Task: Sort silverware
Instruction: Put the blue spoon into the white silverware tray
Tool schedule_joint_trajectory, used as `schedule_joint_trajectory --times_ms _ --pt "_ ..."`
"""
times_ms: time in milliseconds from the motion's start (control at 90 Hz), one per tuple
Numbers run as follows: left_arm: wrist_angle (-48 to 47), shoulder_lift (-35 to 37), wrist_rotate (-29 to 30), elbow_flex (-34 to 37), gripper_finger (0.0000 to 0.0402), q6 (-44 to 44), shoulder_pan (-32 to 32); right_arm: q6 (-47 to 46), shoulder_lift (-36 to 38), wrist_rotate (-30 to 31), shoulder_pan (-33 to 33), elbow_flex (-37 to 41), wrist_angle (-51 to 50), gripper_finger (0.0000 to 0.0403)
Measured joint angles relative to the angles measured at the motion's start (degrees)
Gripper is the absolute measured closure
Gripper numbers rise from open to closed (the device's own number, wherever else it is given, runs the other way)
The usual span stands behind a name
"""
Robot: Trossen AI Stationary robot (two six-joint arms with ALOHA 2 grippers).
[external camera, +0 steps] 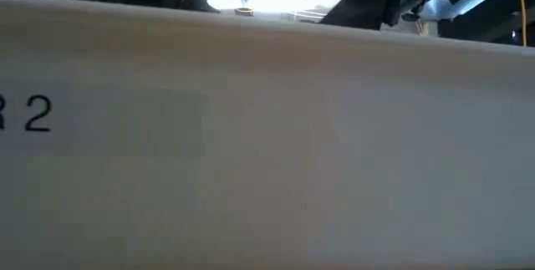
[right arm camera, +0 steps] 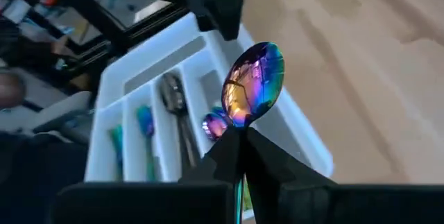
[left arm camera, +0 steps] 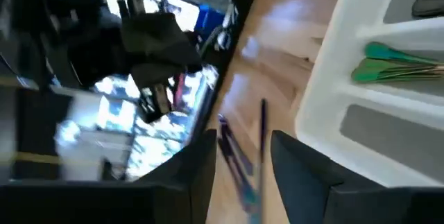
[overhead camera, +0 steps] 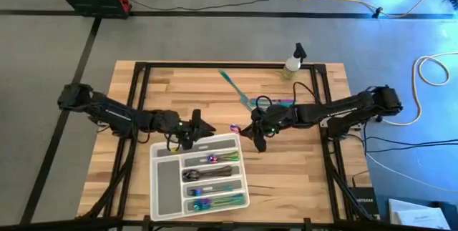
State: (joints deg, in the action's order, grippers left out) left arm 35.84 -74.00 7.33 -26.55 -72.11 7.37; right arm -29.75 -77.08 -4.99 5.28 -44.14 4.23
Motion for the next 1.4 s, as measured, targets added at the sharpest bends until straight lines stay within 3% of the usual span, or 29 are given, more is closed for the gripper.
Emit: schedule_joint_trajectory --times_ms 189,444,1078,1400 --pt "6.85 -0.73 -1.60 0.00 0.0267 -9.26 1.38 -1.76 -1.48 -1.80 -0.02 -0.09 3.96 0.0402" --pt "8.45 -3.57 -4.37 -0.35 0.0261 -13.48 0.75 -3.20 -5.35 -5.12 0.00 -0.09 10.29 0.0402" --pt "8.39 -10.70 -7.56 -7.71 0.0261 -15.63 -1.18 -3.61 -6.49 -5.60 0.00 -0.09 11.04 0.0402" --pt "7.84 -12.26 -9.24 -9.57 0.0283 -16.49 -1.57 -3.61 -6.49 -5.58 0.00 -0.09 11.28 0.0402"
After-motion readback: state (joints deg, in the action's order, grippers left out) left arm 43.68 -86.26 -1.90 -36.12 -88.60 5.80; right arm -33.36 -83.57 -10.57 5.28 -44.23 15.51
